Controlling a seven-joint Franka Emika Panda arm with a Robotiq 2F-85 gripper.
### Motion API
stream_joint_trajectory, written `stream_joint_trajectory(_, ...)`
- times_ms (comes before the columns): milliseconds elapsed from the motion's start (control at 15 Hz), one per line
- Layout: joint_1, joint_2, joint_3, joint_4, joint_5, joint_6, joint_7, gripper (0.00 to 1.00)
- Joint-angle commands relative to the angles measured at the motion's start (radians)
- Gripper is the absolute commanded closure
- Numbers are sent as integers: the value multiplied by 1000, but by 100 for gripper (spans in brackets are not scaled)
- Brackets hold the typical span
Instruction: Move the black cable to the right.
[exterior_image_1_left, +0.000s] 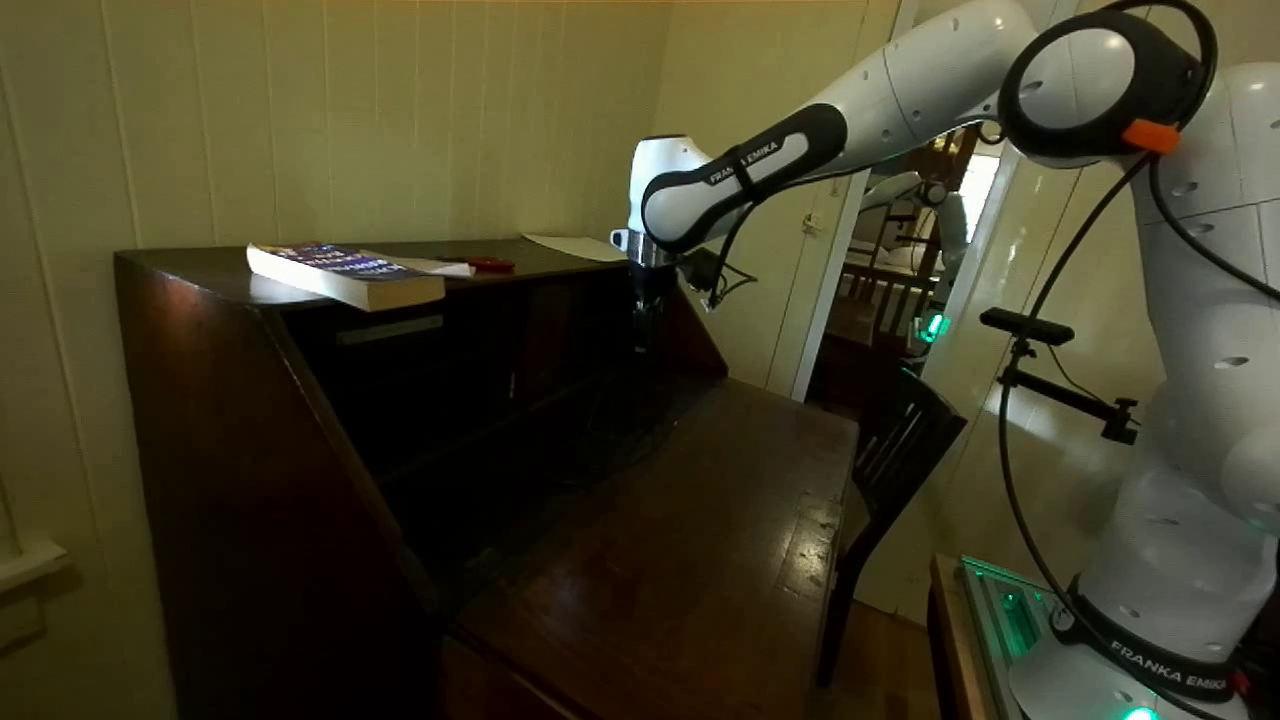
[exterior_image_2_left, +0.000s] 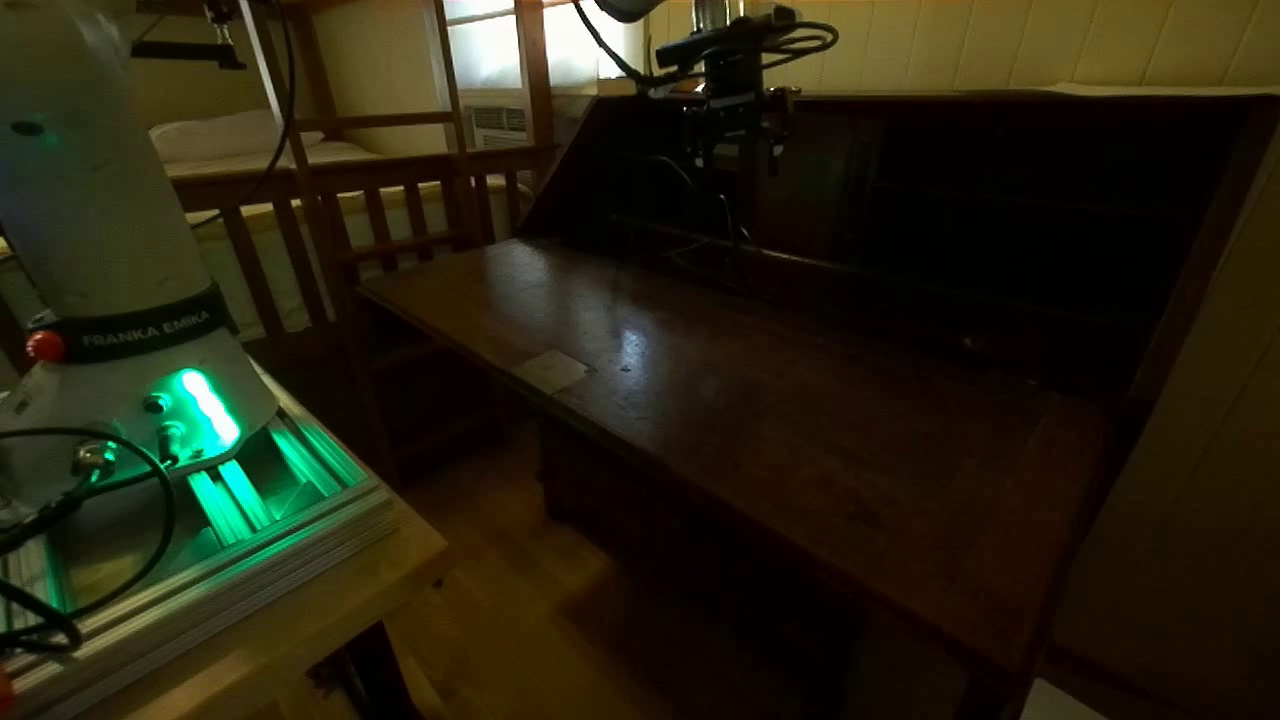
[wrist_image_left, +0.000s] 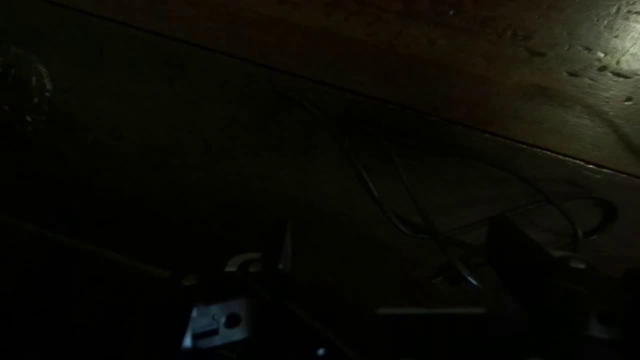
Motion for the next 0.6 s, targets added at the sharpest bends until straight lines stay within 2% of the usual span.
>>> stream_joint_trajectory(0, 0, 21, 12, -7, -40, 34, -17, 0)
stream_joint_trajectory(333, 4, 62, 14, 14, -67, 36, -8, 2)
stream_joint_trajectory(400, 4, 68, 15, 19, -67, 33, -7, 23)
stream_joint_trajectory(533, 5, 73, 16, 20, -67, 37, -5, 31)
